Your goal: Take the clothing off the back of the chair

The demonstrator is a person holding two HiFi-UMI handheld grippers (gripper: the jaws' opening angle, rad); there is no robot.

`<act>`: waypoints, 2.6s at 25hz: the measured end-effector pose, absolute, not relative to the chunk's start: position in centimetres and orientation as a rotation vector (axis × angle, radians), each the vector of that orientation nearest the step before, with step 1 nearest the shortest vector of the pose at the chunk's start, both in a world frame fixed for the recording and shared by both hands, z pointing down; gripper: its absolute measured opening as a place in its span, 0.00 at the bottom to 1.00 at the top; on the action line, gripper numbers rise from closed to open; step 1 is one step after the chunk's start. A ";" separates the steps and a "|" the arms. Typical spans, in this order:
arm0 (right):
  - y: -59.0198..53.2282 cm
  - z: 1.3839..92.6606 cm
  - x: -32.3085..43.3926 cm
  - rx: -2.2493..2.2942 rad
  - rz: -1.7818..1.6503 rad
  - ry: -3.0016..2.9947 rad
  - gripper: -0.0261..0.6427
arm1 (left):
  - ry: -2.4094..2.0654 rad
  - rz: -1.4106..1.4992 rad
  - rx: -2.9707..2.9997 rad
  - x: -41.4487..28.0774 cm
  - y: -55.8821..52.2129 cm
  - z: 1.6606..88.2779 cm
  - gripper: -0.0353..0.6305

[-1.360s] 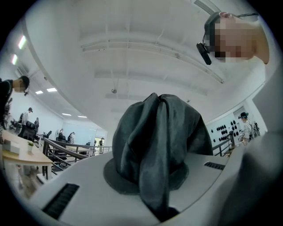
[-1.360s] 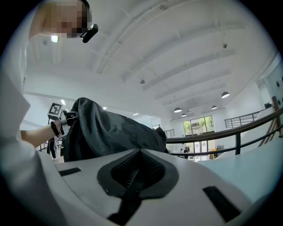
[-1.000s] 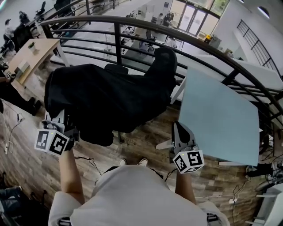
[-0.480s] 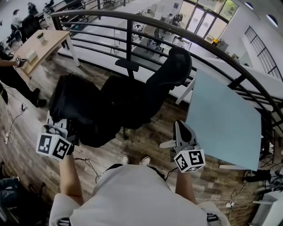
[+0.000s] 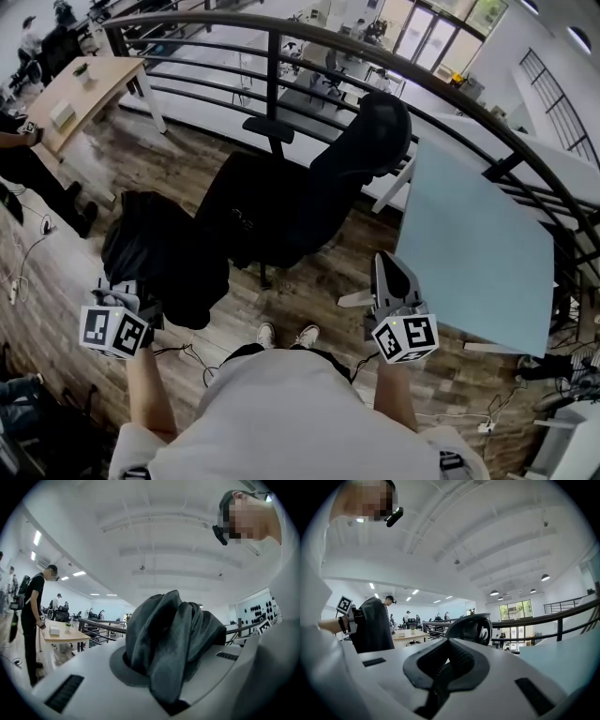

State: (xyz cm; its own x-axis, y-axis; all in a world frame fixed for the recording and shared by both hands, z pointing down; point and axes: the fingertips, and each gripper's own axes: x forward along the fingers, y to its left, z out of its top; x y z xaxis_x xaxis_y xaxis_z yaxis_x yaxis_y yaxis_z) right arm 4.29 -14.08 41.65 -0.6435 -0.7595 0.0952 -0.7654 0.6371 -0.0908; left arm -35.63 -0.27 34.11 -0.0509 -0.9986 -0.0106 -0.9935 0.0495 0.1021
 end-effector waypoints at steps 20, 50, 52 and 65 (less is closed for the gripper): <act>-16.4 40.9 9.7 1.471 0.154 -2.717 0.07 | -2.123 -0.167 2.270 -30.3 -9.3 33.9 0.12; -18.6 39.7 9.3 1.489 0.090 -2.709 0.07 | -2.062 -0.138 2.200 -29.3 -12.0 38.9 0.12; -18.6 39.7 9.1 1.491 0.092 -2.709 0.07 | -2.057 -0.134 2.203 -29.2 -11.9 39.2 0.12; -18.4 39.4 8.2 1.496 0.077 -2.712 0.07 | -2.005 -0.115 2.262 -27.9 -12.0 39.7 0.12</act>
